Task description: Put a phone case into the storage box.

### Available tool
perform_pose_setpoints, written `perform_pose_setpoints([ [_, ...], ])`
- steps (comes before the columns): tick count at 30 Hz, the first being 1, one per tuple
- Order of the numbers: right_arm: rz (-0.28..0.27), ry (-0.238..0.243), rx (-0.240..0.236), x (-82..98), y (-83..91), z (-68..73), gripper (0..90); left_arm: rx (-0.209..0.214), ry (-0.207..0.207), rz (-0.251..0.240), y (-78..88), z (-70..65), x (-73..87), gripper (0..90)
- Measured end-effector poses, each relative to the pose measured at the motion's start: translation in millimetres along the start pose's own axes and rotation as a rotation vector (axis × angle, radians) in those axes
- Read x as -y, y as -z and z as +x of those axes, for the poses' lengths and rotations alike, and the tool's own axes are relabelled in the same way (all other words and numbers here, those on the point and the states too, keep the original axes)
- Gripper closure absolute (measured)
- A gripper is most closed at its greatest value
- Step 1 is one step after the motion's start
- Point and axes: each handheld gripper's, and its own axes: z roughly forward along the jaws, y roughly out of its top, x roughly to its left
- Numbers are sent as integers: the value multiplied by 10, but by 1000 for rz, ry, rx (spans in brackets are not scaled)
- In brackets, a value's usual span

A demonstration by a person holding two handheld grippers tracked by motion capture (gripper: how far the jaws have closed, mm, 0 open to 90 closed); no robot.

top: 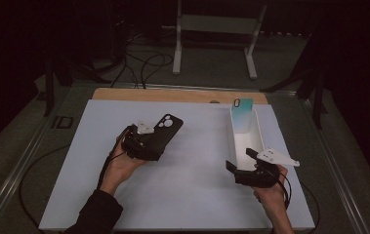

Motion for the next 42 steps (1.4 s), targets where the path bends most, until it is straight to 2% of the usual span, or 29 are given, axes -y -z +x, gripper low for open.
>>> perform_pose_setpoints([
  [11, 12, 24, -18, -263, -36, 0, 85, 17, -46, -34, 113, -121, -42, 161],
  [26, 21, -12, -84, -483, -166, -82, 85, 64, -120, -104, 241, -352, -166, 158],
  [35, 28, -18, -113, -548, -265, -34, 85, 92, -168, -137, 262, -516, -228, 158],
  [42, 39, -49, -135, -623, -335, 12, 108, 114, -208, -154, 245, -658, -298, 157],
])
